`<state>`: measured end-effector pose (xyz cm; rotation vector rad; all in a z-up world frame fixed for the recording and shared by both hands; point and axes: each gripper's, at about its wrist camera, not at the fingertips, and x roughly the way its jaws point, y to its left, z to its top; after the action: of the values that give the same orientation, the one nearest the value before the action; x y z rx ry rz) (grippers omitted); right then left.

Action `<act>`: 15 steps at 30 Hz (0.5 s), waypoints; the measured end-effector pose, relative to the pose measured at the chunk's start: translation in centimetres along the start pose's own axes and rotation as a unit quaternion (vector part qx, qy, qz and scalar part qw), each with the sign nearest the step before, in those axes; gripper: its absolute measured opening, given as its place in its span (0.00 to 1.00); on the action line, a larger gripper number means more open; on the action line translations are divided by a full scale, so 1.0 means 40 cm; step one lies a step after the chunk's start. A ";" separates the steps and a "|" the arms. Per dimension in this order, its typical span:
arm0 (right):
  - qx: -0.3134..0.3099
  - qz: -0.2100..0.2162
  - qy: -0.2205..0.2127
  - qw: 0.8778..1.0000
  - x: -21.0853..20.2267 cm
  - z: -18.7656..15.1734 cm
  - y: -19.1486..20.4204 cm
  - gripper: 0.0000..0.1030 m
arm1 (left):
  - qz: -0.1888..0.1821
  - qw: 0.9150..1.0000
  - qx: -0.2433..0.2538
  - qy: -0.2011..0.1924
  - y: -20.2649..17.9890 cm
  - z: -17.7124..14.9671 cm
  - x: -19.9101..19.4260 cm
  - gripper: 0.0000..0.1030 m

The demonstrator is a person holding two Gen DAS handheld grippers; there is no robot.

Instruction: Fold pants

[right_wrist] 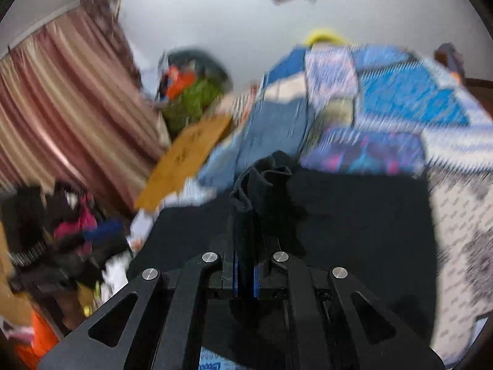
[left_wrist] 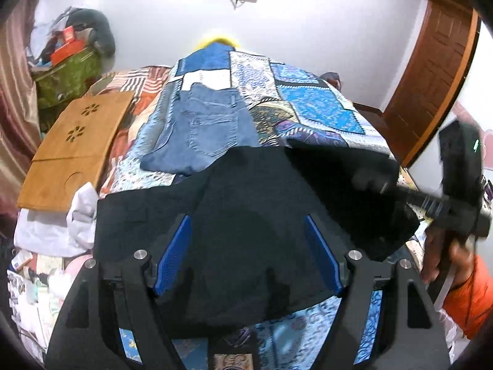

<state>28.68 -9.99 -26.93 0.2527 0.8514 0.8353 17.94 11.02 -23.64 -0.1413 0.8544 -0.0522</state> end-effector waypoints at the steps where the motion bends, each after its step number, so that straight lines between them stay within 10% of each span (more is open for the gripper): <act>1: -0.006 -0.003 0.019 1.000 0.023 -0.020 0.005 0.09 | 0.000 1.000 -0.002 0.002 0.004 -0.003 0.002 0.73; 7: -0.069 0.002 0.116 0.991 0.034 -0.070 0.044 0.32 | -0.006 1.000 -0.006 0.016 -0.002 0.004 0.031 0.73; 15: -0.106 -0.042 0.047 0.992 -0.110 0.012 0.008 0.49 | -0.026 0.999 0.034 0.009 -0.113 0.073 0.069 0.73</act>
<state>27.22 -12.99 -23.98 -0.0085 0.8480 0.8573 22.01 6.58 -23.18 -0.0994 0.8669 -0.1303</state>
